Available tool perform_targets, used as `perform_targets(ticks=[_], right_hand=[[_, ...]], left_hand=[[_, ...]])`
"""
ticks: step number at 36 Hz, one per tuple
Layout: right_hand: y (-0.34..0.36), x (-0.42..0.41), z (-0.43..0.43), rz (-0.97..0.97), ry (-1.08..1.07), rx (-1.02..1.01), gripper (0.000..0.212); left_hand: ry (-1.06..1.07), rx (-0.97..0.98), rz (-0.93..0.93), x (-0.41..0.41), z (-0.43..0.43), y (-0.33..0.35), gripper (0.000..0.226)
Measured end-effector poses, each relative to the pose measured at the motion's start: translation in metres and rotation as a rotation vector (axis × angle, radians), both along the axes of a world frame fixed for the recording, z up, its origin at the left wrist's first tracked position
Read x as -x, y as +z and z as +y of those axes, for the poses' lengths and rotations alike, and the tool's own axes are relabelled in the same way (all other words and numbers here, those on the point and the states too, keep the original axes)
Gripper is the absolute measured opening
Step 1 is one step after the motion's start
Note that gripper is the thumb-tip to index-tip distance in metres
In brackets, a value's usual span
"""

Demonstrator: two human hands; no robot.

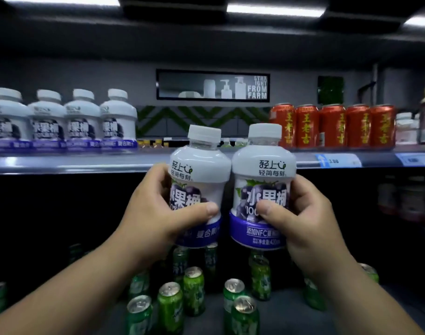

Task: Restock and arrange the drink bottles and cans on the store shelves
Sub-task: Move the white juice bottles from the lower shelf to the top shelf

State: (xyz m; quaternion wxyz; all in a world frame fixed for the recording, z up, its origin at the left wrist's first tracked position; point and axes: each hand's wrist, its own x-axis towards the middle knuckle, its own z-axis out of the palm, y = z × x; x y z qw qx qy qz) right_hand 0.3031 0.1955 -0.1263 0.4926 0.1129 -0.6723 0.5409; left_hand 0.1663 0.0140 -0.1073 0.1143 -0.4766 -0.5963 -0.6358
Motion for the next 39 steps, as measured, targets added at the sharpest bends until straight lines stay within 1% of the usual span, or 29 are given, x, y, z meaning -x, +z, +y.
perform_targets(ticks=[2, 5, 9, 11, 14, 17, 22, 25, 29, 31, 35, 39], right_hand=[[0.015, 0.009, -0.010, -0.005, 0.020, -0.013, 0.057], [0.040, 0.023, -0.021, -0.004, -0.005, -0.039, 0.057], [0.072, 0.042, -0.024, -0.013, -0.111, -0.115, 0.043], [0.086, 0.052, -0.021, -0.016, -0.168, -0.141, 0.039], [0.104, 0.069, -0.014, -0.055, -0.251, -0.179, 0.041], [0.121, 0.089, -0.004, -0.089, -0.347, -0.212, 0.041], [0.146, 0.128, 0.011, -0.177, -0.474, -0.213, 0.059], [0.152, 0.150, 0.019, -0.235, -0.563, -0.234, 0.057], [0.141, 0.173, 0.031, -0.353, -0.713, -0.293, 0.051], [0.138, 0.179, 0.035, -0.380, -0.757, -0.345, 0.052], [0.140, 0.184, 0.034, -0.428, -0.770, -0.418, 0.055], [0.139, 0.183, 0.025, -0.514, -0.837, -0.450, 0.065]], left_hand=[[0.042, -0.008, 0.029, 0.007, -0.012, 0.014, 0.072], [0.084, -0.017, 0.055, 0.018, -0.023, 0.036, 0.071], [0.185, -0.001, 0.135, 0.029, -0.027, 0.063, 0.063], [0.231, 0.005, 0.167, 0.037, -0.026, 0.076, 0.057], [0.299, 0.015, 0.203, 0.049, -0.020, 0.094, 0.059], [0.376, 0.027, 0.224, 0.067, -0.009, 0.112, 0.054], [0.450, 0.037, 0.141, 0.101, 0.020, 0.131, 0.053], [0.510, 0.065, 0.095, 0.119, 0.038, 0.131, 0.055], [0.585, 0.076, 0.023, 0.140, 0.056, 0.122, 0.056], [0.635, 0.077, 0.031, 0.147, 0.060, 0.119, 0.056], [0.676, 0.086, 0.075, 0.147, 0.062, 0.119, 0.056], [0.716, 0.136, 0.126, 0.143, 0.057, 0.117, 0.060]])
